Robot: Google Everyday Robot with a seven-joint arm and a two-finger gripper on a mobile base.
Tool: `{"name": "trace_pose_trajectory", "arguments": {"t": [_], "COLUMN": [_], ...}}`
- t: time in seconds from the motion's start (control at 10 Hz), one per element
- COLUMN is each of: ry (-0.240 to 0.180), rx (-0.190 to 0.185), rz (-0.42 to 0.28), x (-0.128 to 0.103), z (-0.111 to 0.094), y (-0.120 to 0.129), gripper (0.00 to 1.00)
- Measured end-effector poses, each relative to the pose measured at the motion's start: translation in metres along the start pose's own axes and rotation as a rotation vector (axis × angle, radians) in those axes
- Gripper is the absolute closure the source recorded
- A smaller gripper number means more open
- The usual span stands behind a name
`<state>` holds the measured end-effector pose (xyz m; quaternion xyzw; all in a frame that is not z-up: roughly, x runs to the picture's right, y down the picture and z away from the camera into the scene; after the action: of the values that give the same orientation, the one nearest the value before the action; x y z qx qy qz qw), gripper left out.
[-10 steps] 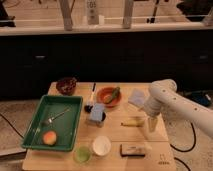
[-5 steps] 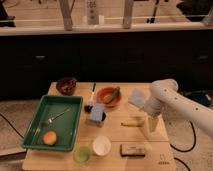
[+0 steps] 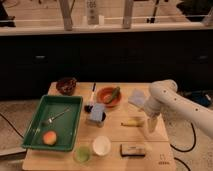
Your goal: Place banana in table surface
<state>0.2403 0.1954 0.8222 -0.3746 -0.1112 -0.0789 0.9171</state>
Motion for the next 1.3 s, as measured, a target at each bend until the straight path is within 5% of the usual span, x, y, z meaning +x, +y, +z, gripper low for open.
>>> {"name": "trace_pose_trajectory", "arguments": {"t": [0.6, 1.3], "ry": [0.005, 0.004], "rx": [-0.008, -0.025], "rz": [-0.028, -0.053], "x": [-0.015, -0.027], "z": [0.013, 0.030], "y": [-0.001, 0.001], "gripper": [0.26, 0.96]}}
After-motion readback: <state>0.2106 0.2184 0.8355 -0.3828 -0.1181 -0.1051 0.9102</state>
